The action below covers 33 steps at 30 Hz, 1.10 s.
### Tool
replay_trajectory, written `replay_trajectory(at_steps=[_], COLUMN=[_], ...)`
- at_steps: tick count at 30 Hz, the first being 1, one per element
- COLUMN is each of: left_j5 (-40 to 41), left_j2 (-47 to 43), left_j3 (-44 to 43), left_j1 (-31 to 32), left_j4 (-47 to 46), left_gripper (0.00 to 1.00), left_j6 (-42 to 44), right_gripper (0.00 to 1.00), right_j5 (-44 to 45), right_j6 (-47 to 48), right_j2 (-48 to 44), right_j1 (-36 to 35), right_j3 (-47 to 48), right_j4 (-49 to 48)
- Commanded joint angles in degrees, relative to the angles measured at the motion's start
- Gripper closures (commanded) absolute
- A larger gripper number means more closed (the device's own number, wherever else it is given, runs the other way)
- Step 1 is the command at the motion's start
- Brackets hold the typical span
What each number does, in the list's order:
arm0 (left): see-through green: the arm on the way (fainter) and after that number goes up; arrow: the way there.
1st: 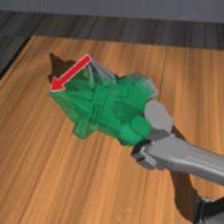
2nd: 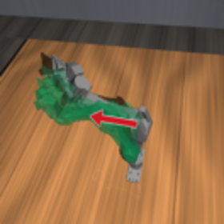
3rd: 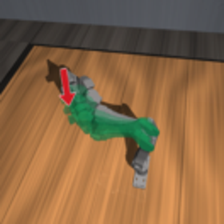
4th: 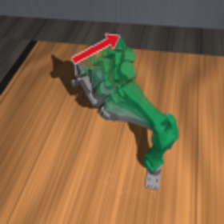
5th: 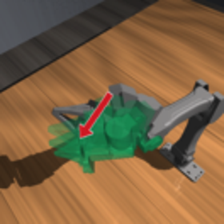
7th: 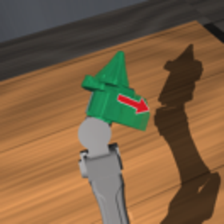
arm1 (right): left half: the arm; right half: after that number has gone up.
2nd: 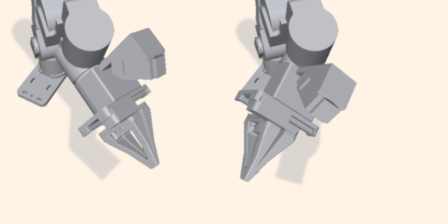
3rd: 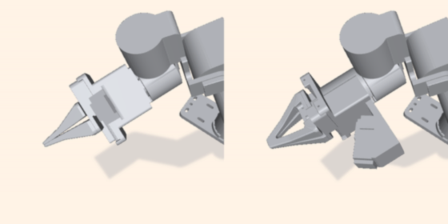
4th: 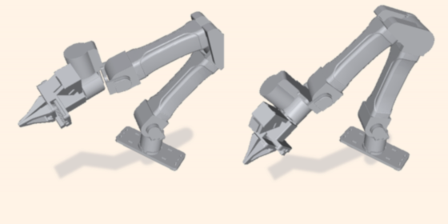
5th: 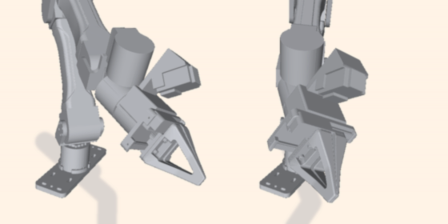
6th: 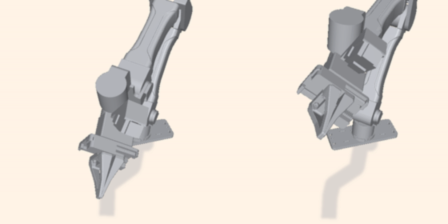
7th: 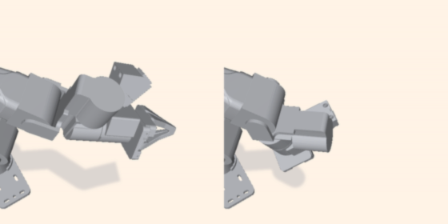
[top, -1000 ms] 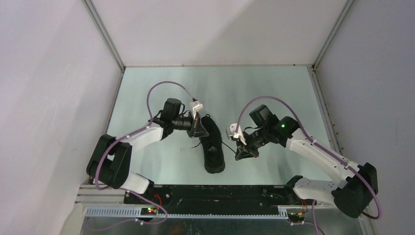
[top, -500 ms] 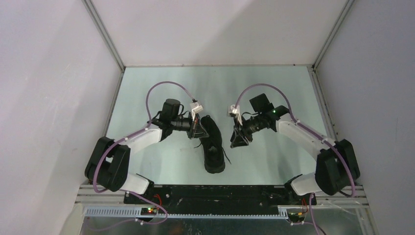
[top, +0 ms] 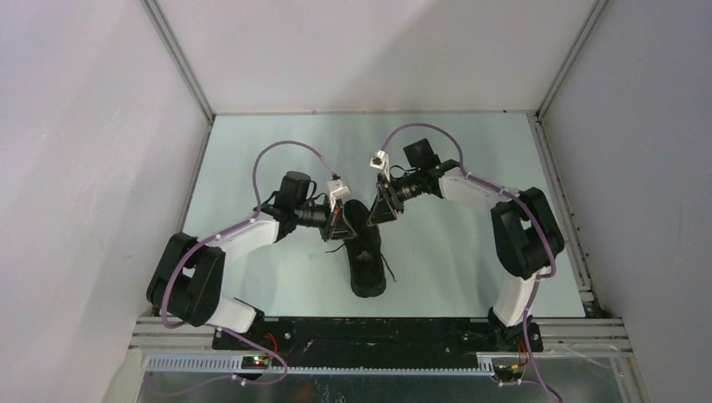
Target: Tie the shoes
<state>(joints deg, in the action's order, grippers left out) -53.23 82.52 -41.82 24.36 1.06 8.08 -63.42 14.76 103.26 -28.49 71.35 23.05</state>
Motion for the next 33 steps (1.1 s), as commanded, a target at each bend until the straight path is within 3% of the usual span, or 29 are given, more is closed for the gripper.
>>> replay_trajectory(at_steps=[1, 15, 33], left_j5=[-1.1, -0.8, 1.0], left_j2=[-0.2, -0.3, -0.2], left_j3=[-2.0, -2.4, -2.6], left_j1=[0.2, 0.2, 0.2], left_j4=[1.3, 1.3, 1.1], left_gripper=[1.0, 1.0, 1.0], left_j6=[2.8, 2.5, 1.7], right_gripper=[0.56, 0.54, 0.55], right_j5=[-3.5, -13.2, -15.5], right_j6=[-9.4, -10.7, -0.6], right_j2=[4.1, 10.8, 9.5], right_j1=[0.4, -1.3, -1.7], right_j3=[3.4, 5.9, 5.9], right_j4=[-8.7, -8.3, 3.0])
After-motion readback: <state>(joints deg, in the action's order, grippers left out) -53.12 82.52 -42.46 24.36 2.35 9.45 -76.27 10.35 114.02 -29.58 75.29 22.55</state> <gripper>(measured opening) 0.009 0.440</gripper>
